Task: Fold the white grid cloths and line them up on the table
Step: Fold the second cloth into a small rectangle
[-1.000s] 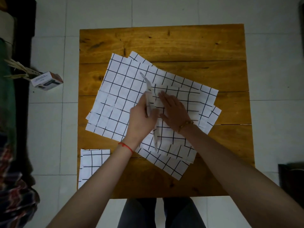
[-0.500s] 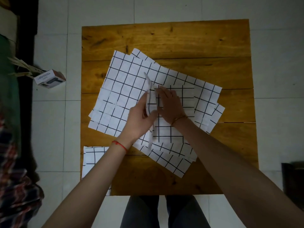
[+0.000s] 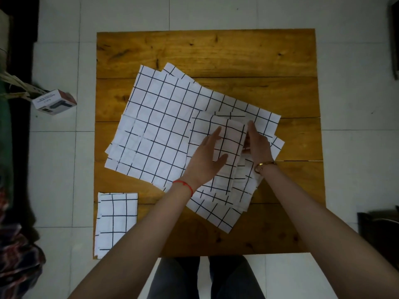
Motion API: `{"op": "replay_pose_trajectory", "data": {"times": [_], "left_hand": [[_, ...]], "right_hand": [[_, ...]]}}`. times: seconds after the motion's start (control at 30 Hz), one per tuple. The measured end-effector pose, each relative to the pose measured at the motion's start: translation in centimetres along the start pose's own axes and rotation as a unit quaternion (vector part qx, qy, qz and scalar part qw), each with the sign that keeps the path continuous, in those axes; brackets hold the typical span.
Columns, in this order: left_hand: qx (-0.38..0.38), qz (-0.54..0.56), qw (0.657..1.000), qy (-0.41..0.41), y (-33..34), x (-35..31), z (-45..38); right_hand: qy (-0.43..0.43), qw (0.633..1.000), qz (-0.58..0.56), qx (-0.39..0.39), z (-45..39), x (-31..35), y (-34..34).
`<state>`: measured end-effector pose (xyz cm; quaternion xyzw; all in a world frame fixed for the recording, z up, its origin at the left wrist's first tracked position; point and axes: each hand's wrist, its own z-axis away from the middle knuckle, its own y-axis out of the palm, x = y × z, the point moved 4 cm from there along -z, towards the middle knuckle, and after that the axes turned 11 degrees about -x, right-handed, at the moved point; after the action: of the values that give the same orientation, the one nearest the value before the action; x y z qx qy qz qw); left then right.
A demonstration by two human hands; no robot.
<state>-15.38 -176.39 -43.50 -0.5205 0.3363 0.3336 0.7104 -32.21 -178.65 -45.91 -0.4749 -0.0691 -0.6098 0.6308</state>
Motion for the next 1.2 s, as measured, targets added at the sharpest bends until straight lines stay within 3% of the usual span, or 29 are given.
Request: {"op": "replay_pose_trajectory", "data": {"times": [0.1,0.23,0.33,0.63,0.77,0.9,1.2], "left_hand": [[-0.059,-0.053,0.997,0.016,-1.2,1.5,0.0],[-0.113,-0.047,0.992,-0.042,-3.2,3.9,-0.7],[-0.111,-0.037,0.991,-0.058,-3.9,4.9,-1.9],[-0.069,-0.152,0.984,0.068,-4.0,4.9,-4.8],[-0.057,-0.178,0.980,0.073,-4.4,5.3,-7.6],[-0.022,-0.176,0.983,0.041,-5.0,5.9,-10.0],[-0.043,-0.144,0.988,-0.044,-5.8,6.3,-11.7]], "right_hand": [[-0.036,0.999,0.033,-0.016,-0.5,-0.2,-0.2],[-0.140,0.984,0.106,-0.027,-0.9,-0.4,-0.2],[-0.180,0.978,0.104,-0.032,-1.4,0.4,0.0],[-0.220,0.963,0.156,-0.011,-4.6,2.7,2.0],[-0.246,0.958,0.150,0.010,-4.9,3.2,2.6],[-0.273,0.952,0.140,0.017,-4.9,3.7,2.8],[-0.284,0.951,0.120,0.032,-5.7,4.3,3.0]]}}
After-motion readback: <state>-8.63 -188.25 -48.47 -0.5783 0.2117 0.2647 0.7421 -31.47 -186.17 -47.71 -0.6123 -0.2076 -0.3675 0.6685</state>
